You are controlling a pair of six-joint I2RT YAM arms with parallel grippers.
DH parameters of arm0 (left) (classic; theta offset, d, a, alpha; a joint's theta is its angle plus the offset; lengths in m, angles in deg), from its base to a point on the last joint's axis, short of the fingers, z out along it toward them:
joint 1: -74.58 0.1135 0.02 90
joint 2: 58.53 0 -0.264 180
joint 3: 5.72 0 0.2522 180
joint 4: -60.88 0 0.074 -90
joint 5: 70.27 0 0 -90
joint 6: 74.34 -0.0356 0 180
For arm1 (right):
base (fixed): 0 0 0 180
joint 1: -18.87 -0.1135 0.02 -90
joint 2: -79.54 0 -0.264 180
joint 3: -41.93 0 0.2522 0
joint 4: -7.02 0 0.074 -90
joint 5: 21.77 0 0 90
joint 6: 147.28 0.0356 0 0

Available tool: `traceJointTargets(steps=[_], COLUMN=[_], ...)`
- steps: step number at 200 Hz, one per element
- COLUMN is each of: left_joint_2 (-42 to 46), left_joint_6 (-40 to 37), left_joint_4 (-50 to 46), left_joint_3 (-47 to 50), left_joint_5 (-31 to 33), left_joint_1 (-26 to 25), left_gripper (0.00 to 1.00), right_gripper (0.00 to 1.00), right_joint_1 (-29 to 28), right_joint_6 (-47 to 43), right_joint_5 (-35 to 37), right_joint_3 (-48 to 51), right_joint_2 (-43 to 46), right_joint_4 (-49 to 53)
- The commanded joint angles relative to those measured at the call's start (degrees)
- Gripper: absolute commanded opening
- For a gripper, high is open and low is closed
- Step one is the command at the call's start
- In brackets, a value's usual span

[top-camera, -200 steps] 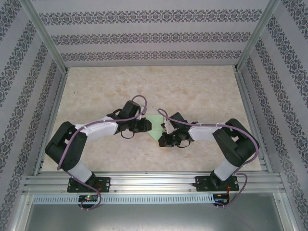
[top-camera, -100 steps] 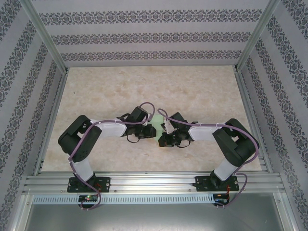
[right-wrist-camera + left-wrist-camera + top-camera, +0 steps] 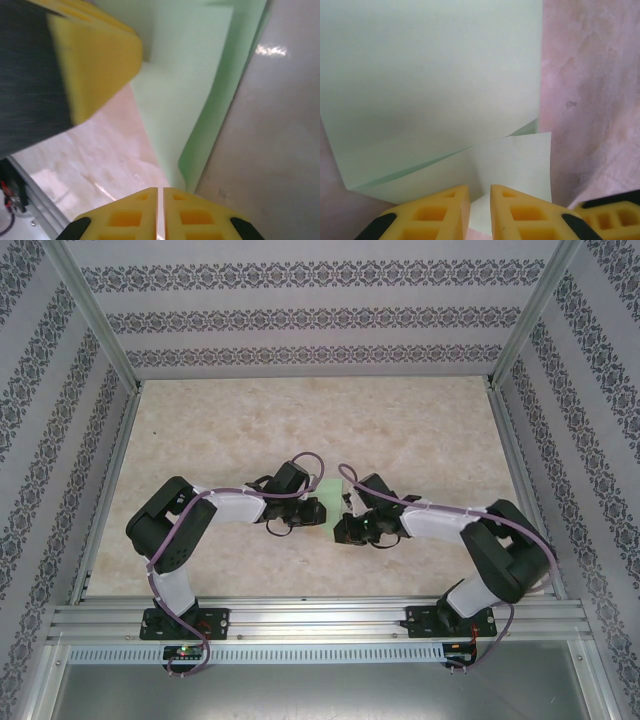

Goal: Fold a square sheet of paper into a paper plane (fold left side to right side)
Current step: Third fold the triangle at the center of the table.

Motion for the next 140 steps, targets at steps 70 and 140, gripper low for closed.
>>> traceJointTargets(steps=[70, 140], left_joint_2=[-2.8, -3.3], left_joint_6=[0.7, 1.1], left_joint_4=[-0.3, -0.7], left_joint_3=[1.7, 1.5], left_joint_5=[4.5, 4.5], left_joint_1=[-0.1, -0.2], left_gripper=[0.21, 0.21], right_gripper=[0.12, 0.11], right_joint_1=[-3.8, -4.9], right_joint_6=[18.8, 21.1], right_joint_5=[7.7, 7.4], right_joint_3=[-2.3, -3.3], right_joint_2=[-1.1, -6.7], right_joint_4=[-6.1, -9.7])
